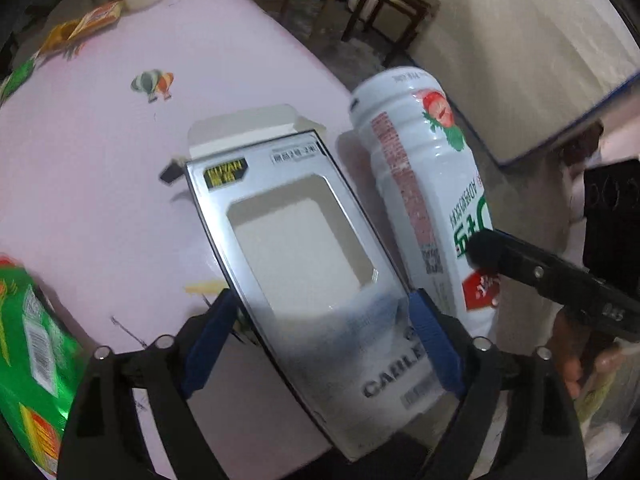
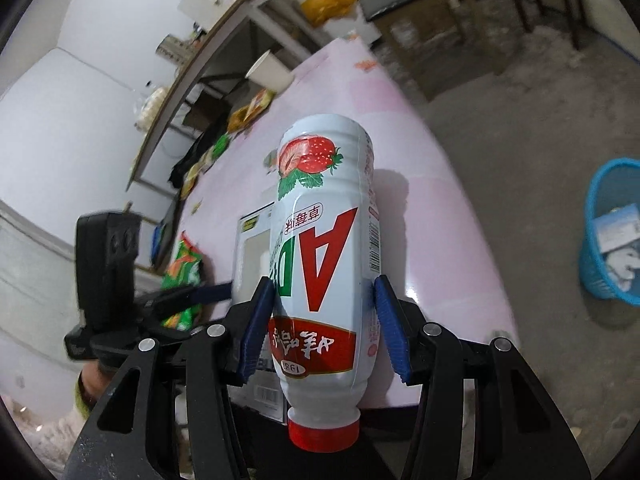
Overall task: Collect trash
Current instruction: 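Grasp the white CABLE box with the left tool while the right tool holds the bottle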
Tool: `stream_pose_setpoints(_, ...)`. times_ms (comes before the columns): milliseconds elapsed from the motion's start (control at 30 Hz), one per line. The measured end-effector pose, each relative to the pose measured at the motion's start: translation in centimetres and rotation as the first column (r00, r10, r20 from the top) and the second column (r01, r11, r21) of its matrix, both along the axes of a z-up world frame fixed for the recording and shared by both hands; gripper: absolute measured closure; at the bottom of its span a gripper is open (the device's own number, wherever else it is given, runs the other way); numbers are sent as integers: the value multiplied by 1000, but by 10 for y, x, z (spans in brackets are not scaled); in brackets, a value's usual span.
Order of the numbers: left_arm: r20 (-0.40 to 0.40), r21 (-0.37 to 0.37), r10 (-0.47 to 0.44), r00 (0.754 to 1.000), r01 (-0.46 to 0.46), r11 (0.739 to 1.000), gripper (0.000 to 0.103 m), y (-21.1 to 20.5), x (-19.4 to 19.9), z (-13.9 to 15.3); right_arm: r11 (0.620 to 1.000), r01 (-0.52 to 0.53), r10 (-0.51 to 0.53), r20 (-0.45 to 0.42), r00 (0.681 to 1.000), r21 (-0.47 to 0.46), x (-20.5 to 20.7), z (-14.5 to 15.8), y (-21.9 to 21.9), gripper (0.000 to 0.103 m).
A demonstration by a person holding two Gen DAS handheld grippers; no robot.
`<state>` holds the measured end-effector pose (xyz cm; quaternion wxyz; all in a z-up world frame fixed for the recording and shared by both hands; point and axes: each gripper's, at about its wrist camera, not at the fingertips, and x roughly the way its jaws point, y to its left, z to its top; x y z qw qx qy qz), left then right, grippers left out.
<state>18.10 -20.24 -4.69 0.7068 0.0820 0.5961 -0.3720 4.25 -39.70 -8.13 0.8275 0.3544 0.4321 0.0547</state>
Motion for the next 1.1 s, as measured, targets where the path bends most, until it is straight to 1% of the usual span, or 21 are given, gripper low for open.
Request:
stream_pose_setpoints(100, 5, -56, 75, 997, -75, 996, 11, 7, -8, 1, 999, 38, -38, 1, 999, -31, -6, 1, -4, 55)
stream_pose_setpoints(233, 73, -65, 146, 987, -141, 988, 8, 13, -17, 3, 993, 63, -63, 0, 998, -102, -12, 5, -5, 55)
stream_pose_setpoints(300, 123, -33, 156, 980, -153, 988, 8, 6, -19, 0, 991, 62, -63, -3, 998, -115, -13, 6, -5, 54)
stream_pose_setpoints(333, 148, -13, 153, 977, -153, 988, 8, 2, -29, -1, 991, 62, -63, -4, 998, -116, -14, 5, -5, 54)
stream_pose_setpoints(433, 191, 33, 134, 972, -143, 989, 8, -7, -36, -13, 990, 62, -63, -4, 998, -124, -14, 4, -5, 54)
stream_pose_setpoints(467, 208, 43, 132, 969, -144, 989, 8, -8, -36, -17, 990, 62, -63, -4, 998, -126, -15, 4, -5, 53)
stream_pose_setpoints(533, 233, 41, 128, 964, -141, 989, 8, -5, -38, -19, 990, 55, -57, -8, 998, -131, -15, 4, -3, 52)
stream_pose_setpoints(633, 247, 36, 139, 959, -153, 988, 9, 2, -37, -22, 990, 44, -46, -11, 999, -130, -16, 4, -1, 51)
stream_pose_setpoints(700, 251, 27, 147, 957, -159, 987, 16, 6, -36, -16, 991, 37, -39, -16, 999, -128, -15, 3, -1, 48)
stream_pose_setpoints(833, 242, 7, 171, 955, -178, 984, 17, 13, -36, -14, 994, 28, -31, -28, 999, -110, -13, -2, 1, 45)
stream_pose_setpoints(900, 240, -1, 185, 953, -190, 982, 18, 16, -36, -13, 995, 20, -24, -43, 999, -101, -12, -6, 4, 45)
stream_pose_setpoints(967, 233, -13, 194, 953, -196, 980, 18, 19, -37, -12, 993, 19, -27, -62, 998, -117, -11, -10, 7, 47)
stream_pose_setpoints(1100, 226, -35, 218, 949, -216, 976, 19, 26, -36, -10, 994, 42, -47, -47, 998, -98, -15, -11, 4, 48)
